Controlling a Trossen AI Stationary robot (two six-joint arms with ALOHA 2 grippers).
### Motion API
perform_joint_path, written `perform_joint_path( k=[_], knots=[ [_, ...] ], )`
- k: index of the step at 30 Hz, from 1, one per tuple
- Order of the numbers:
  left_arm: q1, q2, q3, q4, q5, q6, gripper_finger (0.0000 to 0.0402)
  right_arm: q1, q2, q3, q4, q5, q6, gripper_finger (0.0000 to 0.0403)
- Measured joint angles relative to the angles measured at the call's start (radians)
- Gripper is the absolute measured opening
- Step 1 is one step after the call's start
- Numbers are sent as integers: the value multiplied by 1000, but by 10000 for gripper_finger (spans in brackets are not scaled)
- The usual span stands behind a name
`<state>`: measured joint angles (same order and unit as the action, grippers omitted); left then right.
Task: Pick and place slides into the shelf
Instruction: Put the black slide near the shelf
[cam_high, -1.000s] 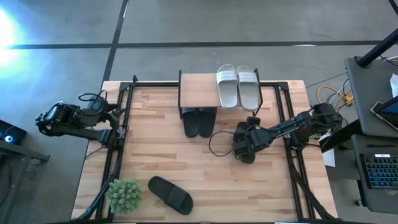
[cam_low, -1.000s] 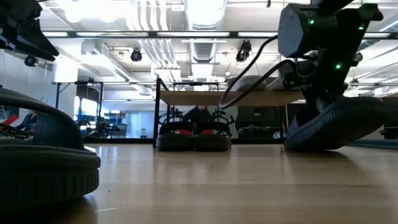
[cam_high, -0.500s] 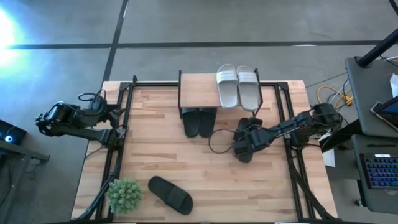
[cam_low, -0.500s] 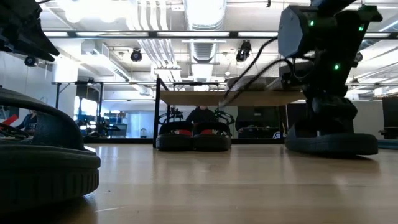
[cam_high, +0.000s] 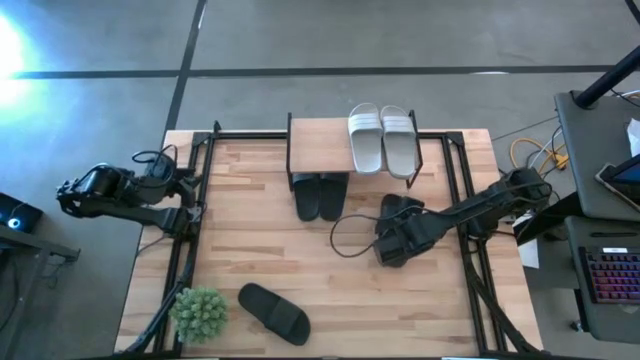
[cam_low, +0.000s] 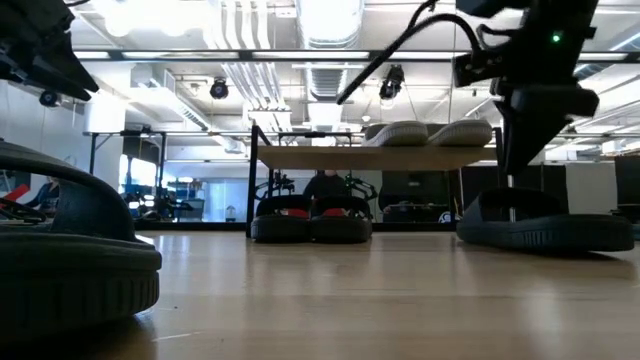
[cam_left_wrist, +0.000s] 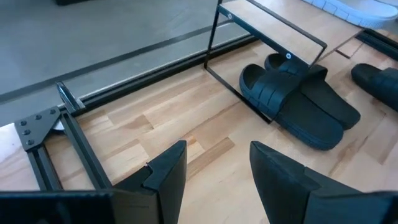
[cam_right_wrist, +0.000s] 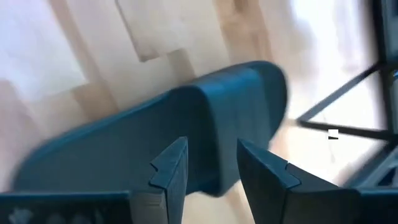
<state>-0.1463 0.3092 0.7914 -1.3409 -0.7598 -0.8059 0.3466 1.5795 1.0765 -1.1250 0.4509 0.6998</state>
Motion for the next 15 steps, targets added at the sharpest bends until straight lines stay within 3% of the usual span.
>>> perform_joint_path(
  k=[3, 7, 12, 15],
  knots=[
    [0, 15, 0, 26, 52, -1, 162, 20, 0, 45, 69, -158, -15, 130],
    [0, 46, -5, 155, 256, -3, 162, 32, 5, 82, 180, -360, 24, 130],
    [0, 147, -66, 388, 620, -50, 162, 36, 5, 80, 224, -346, 168, 130],
    [0, 229, -118, 532, 777, -80, 162, 54, 3, 85, 226, -318, 239, 130]
  ],
)
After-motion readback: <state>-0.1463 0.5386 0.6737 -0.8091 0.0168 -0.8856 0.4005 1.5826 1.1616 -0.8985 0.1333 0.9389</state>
